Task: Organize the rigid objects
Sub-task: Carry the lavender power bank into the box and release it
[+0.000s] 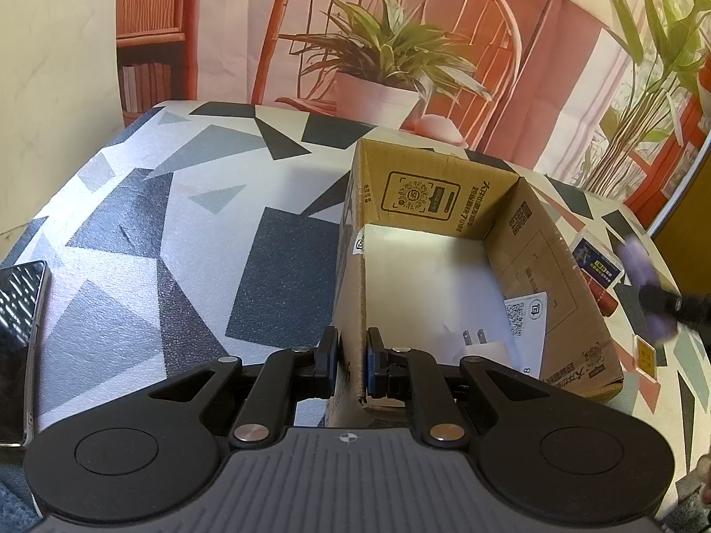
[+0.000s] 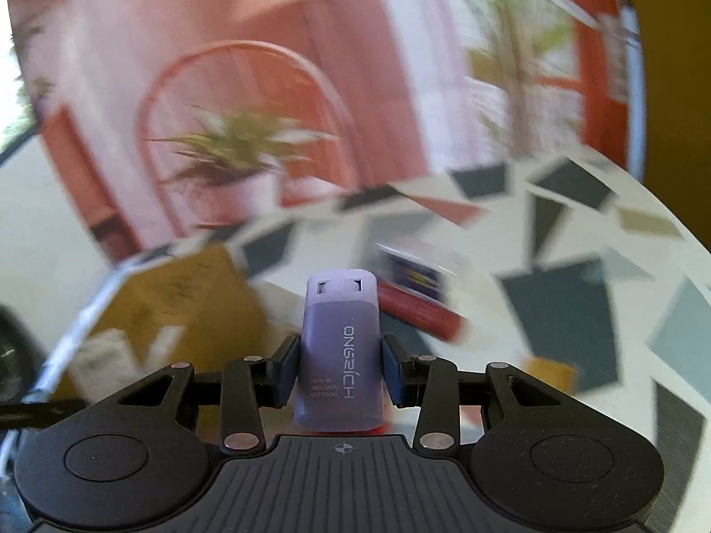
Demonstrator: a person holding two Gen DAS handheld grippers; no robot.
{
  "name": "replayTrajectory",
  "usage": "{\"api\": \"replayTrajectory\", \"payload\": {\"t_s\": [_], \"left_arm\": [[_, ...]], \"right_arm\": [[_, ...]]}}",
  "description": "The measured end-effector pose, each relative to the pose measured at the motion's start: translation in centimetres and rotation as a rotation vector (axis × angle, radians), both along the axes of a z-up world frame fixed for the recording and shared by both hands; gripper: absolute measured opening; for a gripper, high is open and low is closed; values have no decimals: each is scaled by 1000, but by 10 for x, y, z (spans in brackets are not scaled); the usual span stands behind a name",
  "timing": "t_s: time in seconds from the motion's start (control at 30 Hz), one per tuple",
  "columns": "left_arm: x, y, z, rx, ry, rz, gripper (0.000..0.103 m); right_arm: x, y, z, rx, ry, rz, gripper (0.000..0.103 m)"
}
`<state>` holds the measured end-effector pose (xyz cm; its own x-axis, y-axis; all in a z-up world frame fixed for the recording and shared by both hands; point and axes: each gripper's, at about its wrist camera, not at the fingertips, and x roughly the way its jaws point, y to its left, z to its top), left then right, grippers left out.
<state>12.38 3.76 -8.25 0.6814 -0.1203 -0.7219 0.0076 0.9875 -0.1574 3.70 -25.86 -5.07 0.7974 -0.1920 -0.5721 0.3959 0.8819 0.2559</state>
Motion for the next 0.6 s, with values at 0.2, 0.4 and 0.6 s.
{"api": "replayTrajectory", "payload": {"t_s": [0.2,0.4,0.6], "left_arm": [[1,1,0,-10,3,-2,13],[2,5,-2,-37,5,-1,14],[2,7,-4,-58,-3,5,15]], "right_arm": [[46,52,28,-6,-34,236,37],[95,98,10,-15,57,392,37],[108,110,-5,-19,111,407,37]]}}
